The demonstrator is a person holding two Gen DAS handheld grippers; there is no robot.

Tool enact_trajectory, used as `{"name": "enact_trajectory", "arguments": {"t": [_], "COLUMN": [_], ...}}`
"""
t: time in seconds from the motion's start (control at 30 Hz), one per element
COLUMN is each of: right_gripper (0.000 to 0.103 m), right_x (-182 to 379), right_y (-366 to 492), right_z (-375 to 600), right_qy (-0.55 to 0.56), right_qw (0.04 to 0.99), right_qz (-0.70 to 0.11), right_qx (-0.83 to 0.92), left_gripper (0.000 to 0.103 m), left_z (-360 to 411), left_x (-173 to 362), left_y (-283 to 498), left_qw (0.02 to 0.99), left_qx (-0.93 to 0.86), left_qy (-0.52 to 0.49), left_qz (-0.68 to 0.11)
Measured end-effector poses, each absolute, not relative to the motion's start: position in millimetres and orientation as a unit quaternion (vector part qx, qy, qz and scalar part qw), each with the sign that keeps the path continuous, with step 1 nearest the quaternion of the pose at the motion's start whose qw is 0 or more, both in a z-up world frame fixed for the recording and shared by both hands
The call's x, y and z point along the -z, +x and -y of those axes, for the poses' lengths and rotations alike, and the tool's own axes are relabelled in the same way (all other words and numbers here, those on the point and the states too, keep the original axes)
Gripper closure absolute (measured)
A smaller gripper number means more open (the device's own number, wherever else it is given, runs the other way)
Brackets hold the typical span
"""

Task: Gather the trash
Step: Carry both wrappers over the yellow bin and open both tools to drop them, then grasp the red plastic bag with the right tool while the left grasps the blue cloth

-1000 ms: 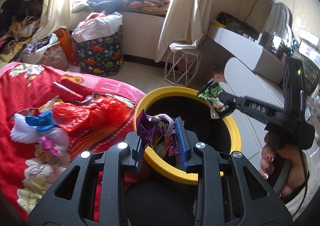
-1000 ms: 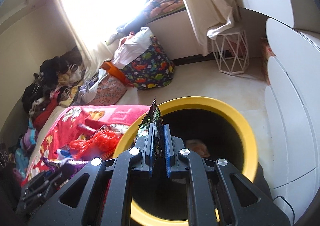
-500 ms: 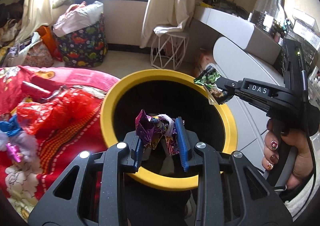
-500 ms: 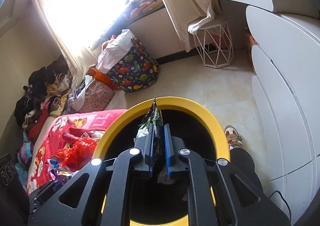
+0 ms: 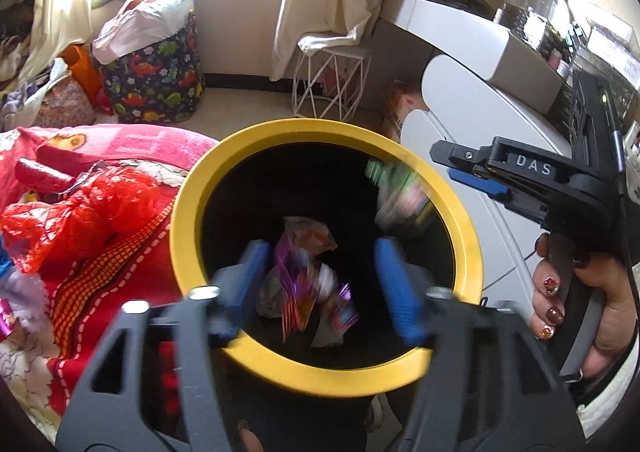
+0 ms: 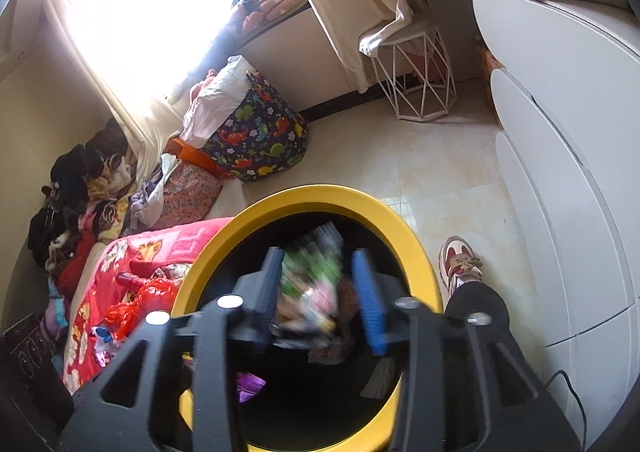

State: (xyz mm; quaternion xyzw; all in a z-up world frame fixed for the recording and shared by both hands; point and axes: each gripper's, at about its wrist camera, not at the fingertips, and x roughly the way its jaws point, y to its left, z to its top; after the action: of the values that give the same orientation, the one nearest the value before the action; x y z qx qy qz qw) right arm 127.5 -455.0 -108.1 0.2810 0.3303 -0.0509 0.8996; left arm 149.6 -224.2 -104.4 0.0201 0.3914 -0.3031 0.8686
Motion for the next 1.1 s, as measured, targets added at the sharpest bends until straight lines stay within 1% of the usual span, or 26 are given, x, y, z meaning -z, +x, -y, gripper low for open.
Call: {"name": "enact_trajectory", "arguments": {"t": [0.03, 0.07, 0.17, 0.3, 0.37, 1.1], "right_gripper": [0.058, 0.057, 0.053, 0.05, 0.045, 0.04], "right_x": [108, 108, 107, 102, 98, 67], "right_y": [127, 127, 127, 127, 127, 133], "right_z": [455, 456, 454, 446, 442, 360], "right_qy": [0.28, 0.279, 0.277, 0.271, 0.267, 0.199], "right_qw": [0.9, 0.901, 0.902, 0.906, 0.908, 0.929], "right_qz": [-0.329, -0.329, -0.326, -0.322, -0.319, -0.312], "right_qx": [0.053, 0.054, 0.053, 0.049, 0.046, -0.033], "left_gripper": [0.019, 0.011, 0.011, 0.011, 0.011, 0.011], "left_z": [221, 218, 208, 191, 182, 96], "left_x": [103, 101, 96, 89, 85, 56], "left_y": [149, 149, 150, 151, 152, 159], "left_qw": [0.873, 0.876, 0.884, 0.892, 0.898, 0.927], "left_qx": [0.297, 0.292, 0.275, 0.257, 0.245, 0.169], "left_qy": [0.016, 0.014, 0.007, -0.007, -0.012, -0.072], "left_qz": [-0.387, -0.384, -0.378, -0.371, -0.365, -0.327]}}
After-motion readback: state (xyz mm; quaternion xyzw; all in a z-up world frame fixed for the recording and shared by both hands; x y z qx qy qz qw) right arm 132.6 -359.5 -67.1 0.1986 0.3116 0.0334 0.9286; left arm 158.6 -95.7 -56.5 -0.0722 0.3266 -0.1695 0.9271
